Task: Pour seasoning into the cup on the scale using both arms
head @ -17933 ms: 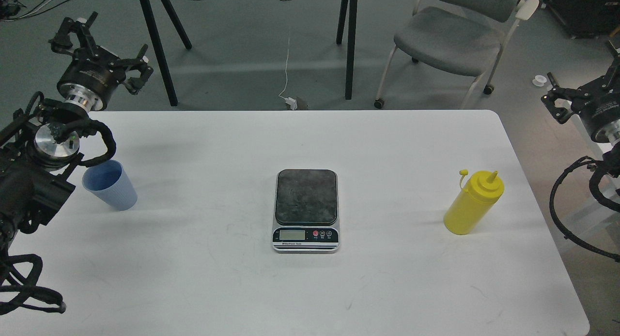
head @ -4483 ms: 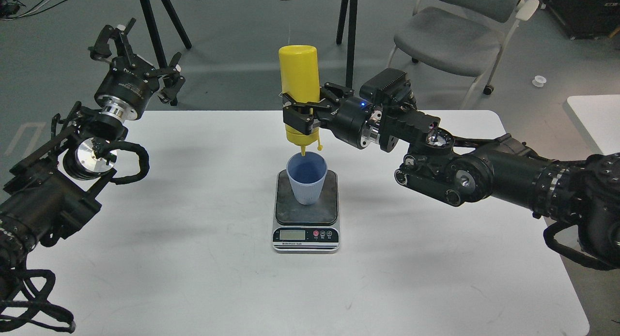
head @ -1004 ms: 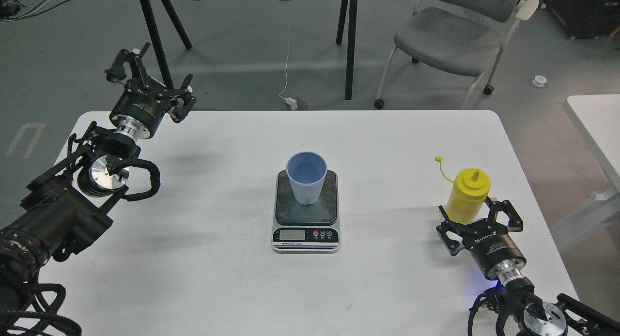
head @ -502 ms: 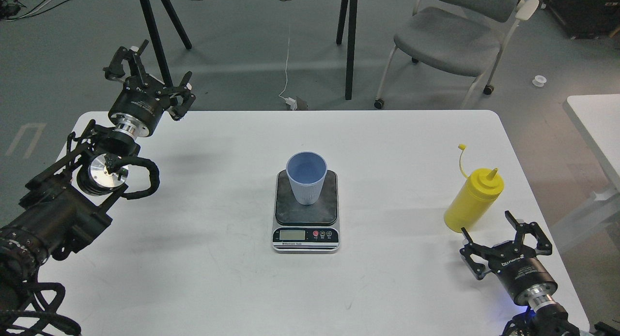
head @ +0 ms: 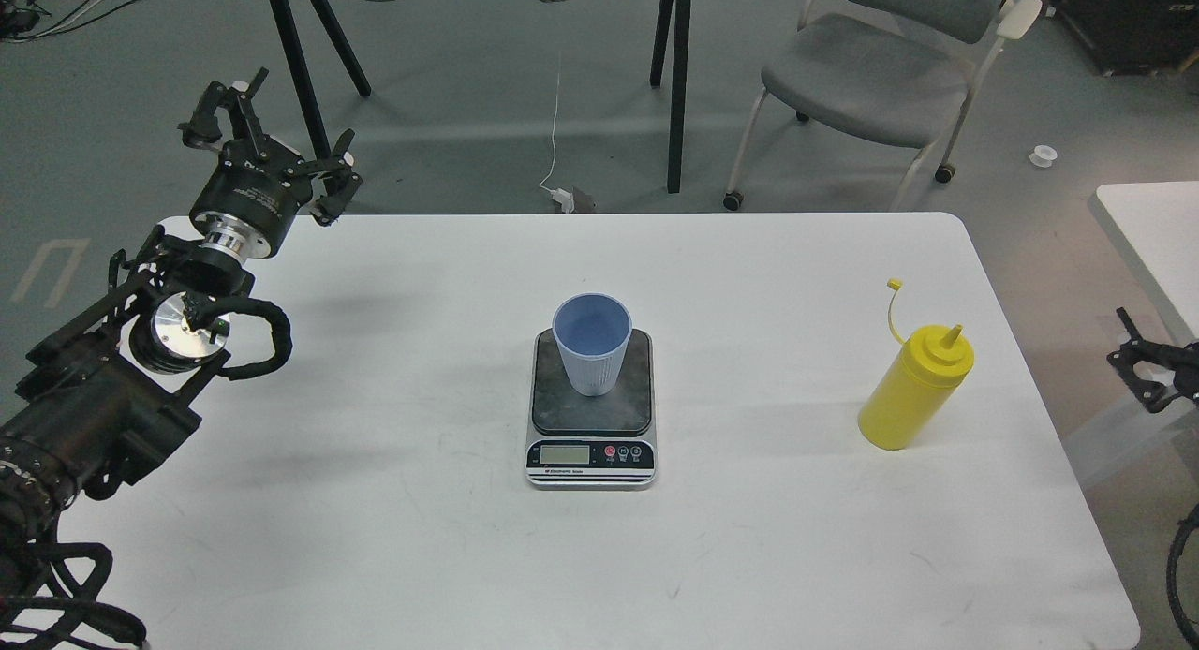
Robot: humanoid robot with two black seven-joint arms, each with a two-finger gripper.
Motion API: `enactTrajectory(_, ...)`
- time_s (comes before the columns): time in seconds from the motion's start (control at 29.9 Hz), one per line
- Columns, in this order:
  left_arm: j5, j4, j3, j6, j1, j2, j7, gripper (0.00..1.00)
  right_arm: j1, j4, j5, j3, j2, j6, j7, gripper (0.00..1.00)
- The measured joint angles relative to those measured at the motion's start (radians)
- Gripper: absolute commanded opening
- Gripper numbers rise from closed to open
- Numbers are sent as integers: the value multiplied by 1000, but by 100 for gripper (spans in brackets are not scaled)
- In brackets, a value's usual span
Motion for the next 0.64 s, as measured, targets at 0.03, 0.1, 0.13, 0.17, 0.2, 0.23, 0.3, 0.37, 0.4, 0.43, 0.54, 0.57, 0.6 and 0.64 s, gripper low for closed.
enactTrajectory(0.03,-1,3,-11,-7,6,0,1,99,40,-18,-11,-12,7,0,-3,100)
enactTrajectory(0.1,-3,6,-28,-17,27,0,1,99,120,-46,-22,-36,35,0,-5,100)
enactTrajectory(0.13,-4,7,-33,-18,38,0,1,99,150,-61,-24,-43,55,0,-6,100)
enactTrajectory(0.17,-4,8,-38,-19,50,0,1,99,182,-86,-26,-50,79,0,-7,100)
enactTrajectory(0.2,-4,8,-44,-20,61,0,1,99,214,-121,-27,-54,107,0,-8,100)
enactTrajectory(0.23,-4,8,-49,-20,70,0,1,99,242,-156,-27,-56,131,0,-8,100)
enactTrajectory(0.3,-4,8,-65,-21,94,2,1,99,308,-244,-31,-58,186,0,-8,100)
enactTrajectory(0.37,-4,8,-77,-21,113,2,1,99,366,-334,-36,-63,230,0,-8,100)
enactTrajectory(0.4,-4,8,-80,-21,120,3,1,99,392,-377,-38,-70,249,0,-8,100)
enactTrajectory(0.43,-4,8,-82,-21,124,3,1,99,414,-413,-40,-81,264,0,-8,100)
enactTrajectory(0.54,-4,7,-85,-21,133,3,0,99,477,-488,-45,-122,294,0,-8,100)
enactTrajectory(0.57,-4,7,-85,-21,133,3,-1,99,487,-496,-45,-127,298,0,-7,100)
enactTrajectory(0.6,-4,7,-86,-21,133,2,-2,99,493,-501,-45,-130,302,0,-6,100)
enactTrajectory(0.64,-4,7,-87,-21,133,0,-2,99,497,-504,-45,-131,306,0,-5,100)
